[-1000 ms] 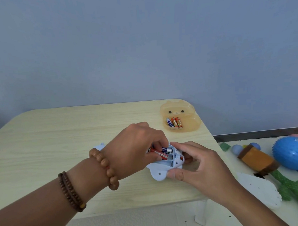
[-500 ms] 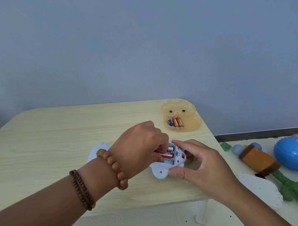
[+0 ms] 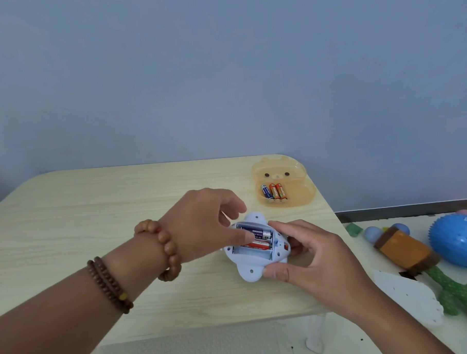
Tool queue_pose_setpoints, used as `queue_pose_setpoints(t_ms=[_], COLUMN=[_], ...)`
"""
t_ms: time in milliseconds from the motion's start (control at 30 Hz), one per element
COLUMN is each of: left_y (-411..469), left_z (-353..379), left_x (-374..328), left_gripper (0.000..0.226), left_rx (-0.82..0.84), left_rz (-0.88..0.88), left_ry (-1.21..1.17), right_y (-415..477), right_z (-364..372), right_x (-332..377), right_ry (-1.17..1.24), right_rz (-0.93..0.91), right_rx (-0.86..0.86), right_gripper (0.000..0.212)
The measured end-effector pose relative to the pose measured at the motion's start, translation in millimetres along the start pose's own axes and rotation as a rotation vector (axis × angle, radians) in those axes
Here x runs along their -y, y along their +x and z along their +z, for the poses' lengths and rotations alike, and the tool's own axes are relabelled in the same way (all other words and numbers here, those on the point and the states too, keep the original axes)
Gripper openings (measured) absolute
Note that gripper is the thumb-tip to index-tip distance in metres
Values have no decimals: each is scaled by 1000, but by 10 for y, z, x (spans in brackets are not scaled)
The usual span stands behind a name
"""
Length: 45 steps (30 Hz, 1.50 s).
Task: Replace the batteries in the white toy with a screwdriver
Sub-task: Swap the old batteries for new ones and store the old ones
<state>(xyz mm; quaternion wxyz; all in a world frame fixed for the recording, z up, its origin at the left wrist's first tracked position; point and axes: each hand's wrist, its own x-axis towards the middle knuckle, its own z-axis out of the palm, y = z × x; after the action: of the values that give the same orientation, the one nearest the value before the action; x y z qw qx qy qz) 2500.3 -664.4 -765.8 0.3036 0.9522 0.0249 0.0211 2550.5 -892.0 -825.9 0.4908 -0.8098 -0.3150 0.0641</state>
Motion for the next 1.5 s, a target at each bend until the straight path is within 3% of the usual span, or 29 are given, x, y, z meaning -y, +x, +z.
queue_pose_setpoints(t_ms=[133,300,567,700,800,867,933,1133,1233,1300,1500], left_y=[28,88,70,67,110,120,77,-3,43,64,67], left_z=[80,-6,74,32,-99,-172,-184,-30,164,232,10], left_x=[-60,-53,-86,-34,117,228,309,296,148,145,349], left_gripper=[45,30,35,26,28,16,3,56,30,28,7], left_rx=[44,103,53,80,-37,-161,-146,98,115,88,-116], left_rz=[-47,-116,-145,-134,-179,-178,-153,-10,101,140,18], left_ry=[-12,-114,-128,-173,-223,-124,1,131,334,381,123], right_y=[1,0,-8,-12,-5,7,25,123,138,127,104], right_z=[-12,-14,-24,-20,-24,-63,-128,-316,-304,-282,-201], right_x=[7,-11,-37,-35,-63,-65,-28,28,9,-14,-78], right_ry=[1,-12,-14,-19,57,163,194,140,96,70,30], right_rz=[-10,-2,-5,3,14,24,19,1,15,19,53], right_rx=[18,21,23,23,-1,-26,-50,-74,-39,-24,1], right_gripper=[61,68,72,71,68,63,59,54,60,61,66])
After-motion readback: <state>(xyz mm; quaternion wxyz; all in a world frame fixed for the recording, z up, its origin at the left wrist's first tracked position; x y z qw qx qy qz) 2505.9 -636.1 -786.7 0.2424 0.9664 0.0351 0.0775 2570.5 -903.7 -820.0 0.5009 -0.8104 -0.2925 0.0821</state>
